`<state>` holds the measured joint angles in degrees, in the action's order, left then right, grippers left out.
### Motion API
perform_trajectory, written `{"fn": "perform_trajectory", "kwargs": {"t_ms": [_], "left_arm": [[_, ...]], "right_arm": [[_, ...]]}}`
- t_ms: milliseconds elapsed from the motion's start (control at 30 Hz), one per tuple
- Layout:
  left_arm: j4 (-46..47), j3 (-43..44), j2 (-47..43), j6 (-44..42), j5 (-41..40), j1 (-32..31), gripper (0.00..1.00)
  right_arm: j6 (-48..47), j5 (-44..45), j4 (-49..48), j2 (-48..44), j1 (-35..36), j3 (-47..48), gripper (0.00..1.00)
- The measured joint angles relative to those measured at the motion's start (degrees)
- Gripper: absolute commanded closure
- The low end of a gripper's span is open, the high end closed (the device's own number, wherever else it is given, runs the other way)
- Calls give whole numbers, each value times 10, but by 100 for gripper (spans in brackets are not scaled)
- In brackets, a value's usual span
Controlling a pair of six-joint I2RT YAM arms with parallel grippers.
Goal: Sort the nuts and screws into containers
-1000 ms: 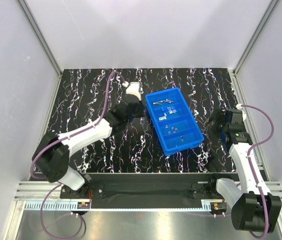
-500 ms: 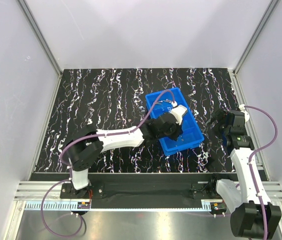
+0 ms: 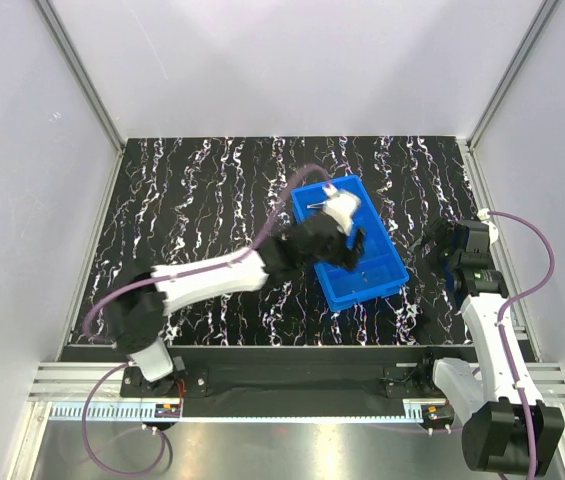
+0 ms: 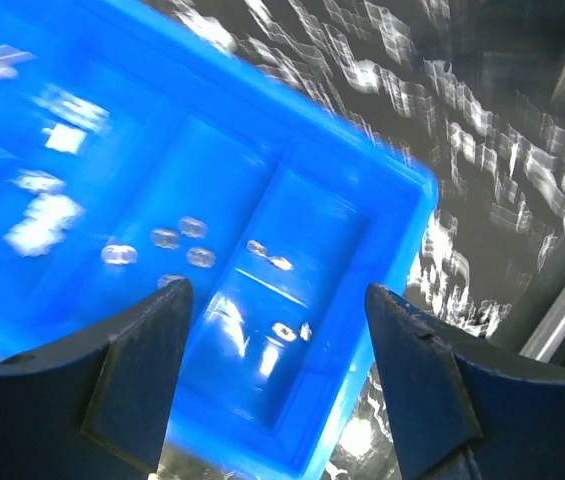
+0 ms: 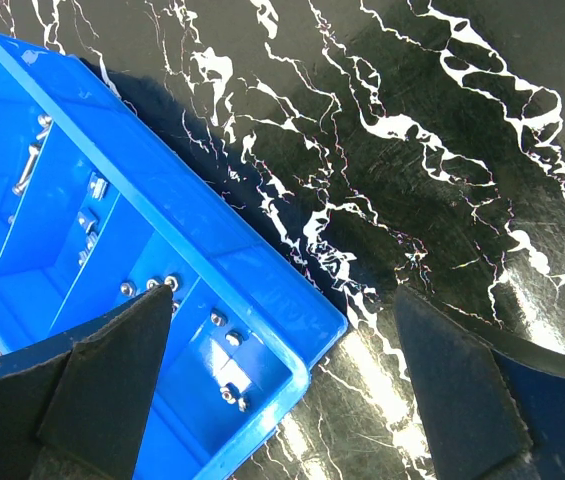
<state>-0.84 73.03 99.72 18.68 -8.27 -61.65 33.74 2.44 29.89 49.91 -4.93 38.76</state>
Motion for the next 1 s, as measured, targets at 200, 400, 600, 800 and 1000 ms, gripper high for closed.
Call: {"fn": "perform_trajectory", "kwargs": {"t_ms": [200,400,600,800,1000], "left_arm": [[-28,-60,-159,99,-104,140,23],[-68,-118,-141,177,-177,262,24],[-107,-118,-30,207,-174,261,27],[-132,-98,34,252,-176,261,27],[-145,-71,59,292,-186,261,30]], "right_arm": [[0,-3,-1,5,0,0,0],[0,-6,-5,20,0,-2,0],[0,-10,-5,27,0,-2,0],[0,-10,-5,27,0,-2,0],[0,-10,-7,32,0,-2,0]]}}
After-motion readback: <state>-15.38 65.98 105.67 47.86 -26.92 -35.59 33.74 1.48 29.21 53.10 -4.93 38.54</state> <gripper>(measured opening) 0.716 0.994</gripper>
